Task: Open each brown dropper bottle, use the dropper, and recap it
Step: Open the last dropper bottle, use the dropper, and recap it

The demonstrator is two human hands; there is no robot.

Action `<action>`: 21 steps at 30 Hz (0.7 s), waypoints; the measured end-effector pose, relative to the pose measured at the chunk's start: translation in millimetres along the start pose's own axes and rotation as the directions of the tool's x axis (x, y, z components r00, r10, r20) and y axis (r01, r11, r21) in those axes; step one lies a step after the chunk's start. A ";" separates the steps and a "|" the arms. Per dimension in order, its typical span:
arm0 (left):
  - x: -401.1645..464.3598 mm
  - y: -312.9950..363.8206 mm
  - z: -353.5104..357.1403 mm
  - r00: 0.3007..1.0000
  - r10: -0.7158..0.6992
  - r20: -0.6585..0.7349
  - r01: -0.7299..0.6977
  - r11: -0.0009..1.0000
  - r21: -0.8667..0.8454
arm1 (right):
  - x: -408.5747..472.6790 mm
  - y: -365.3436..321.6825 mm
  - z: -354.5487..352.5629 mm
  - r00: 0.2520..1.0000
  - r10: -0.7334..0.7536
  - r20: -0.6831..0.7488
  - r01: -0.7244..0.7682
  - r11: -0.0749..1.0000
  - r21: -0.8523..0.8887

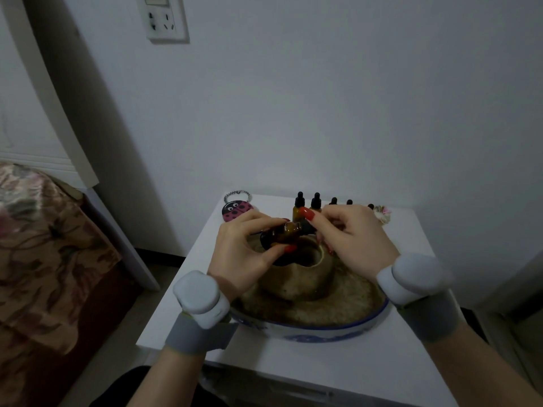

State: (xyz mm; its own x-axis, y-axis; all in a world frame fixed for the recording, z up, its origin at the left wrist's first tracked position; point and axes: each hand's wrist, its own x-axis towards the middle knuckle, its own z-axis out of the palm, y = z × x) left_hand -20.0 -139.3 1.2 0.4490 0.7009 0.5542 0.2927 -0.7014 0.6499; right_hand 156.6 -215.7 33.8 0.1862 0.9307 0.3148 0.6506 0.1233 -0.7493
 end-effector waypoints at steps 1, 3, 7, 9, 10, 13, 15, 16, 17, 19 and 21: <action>0.1 -0.2 -0.2 1.000 -0.002 -0.001 0.002 1.000 -0.001 | -0.2 -0.2 -0.2 1.000 0.006 0.000 -0.006 1.000 0.006; 0.5 -0.6 -0.9 1.000 -0.011 -0.004 0.011 1.000 -0.001 | 0.6 0.1 -0.6 1.000 0.015 0.000 -0.015 1.000 0.018; 0.9 0.6 -3.2 1.000 -0.028 -0.013 0.028 1.000 -0.014 | 2.5 2.5 -3.2 0.996 0.062 0.062 -0.071 0.985 0.159; 1.5 1.5 -3.9 0.999 -0.036 -0.021 0.036 0.999 -0.018 | 2.8 4.8 -4.8 0.993 0.038 0.113 -0.060 0.979 0.197; 1.5 2.2 -4.1 0.999 -0.042 -0.022 0.041 0.999 -0.019 | 2.6 5.6 -4.9 0.990 0.015 0.137 -0.042 0.980 0.195; 1.1 2.8 -4.2 0.999 -0.042 -0.020 0.042 0.999 -0.011 | 1.7 3.8 -3.4 0.988 -0.040 0.150 0.015 0.986 0.168; 0.9 2.5 -3.9 0.999 -0.037 -0.013 0.037 0.999 -0.010 | 2.0 3.1 -1.8 0.991 -0.054 0.126 0.035 0.989 0.146; 0.7 2.2 -3.6 0.999 -0.034 -0.011 0.034 0.999 -0.008 | 2.2 2.6 -1.1 0.991 -0.054 0.119 0.038 0.990 0.134; 0.6 1.8 -3.0 0.999 -0.032 -0.012 0.032 0.999 -0.006 | 2.4 2.5 -0.3 0.992 -0.051 0.113 0.038 0.992 0.120; 0.0 1.1 -1.9 1.000 -0.026 -0.016 0.026 1.000 -0.009 | 2.6 3.4 0.9 0.995 -0.038 0.098 0.030 0.996 0.084; -0.8 1.3 -0.8 1.000 -0.014 -0.013 0.014 1.000 -0.008 | 1.6 3.7 1.8 0.997 -0.014 0.077 0.011 0.999 0.044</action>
State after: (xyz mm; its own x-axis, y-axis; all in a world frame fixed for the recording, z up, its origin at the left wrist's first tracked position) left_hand -20.6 -140.6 2.0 0.4340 0.7120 0.5520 0.2916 -0.6907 0.6617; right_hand 158.0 -213.1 30.5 0.1195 0.9527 0.2794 0.6198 0.1482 -0.7706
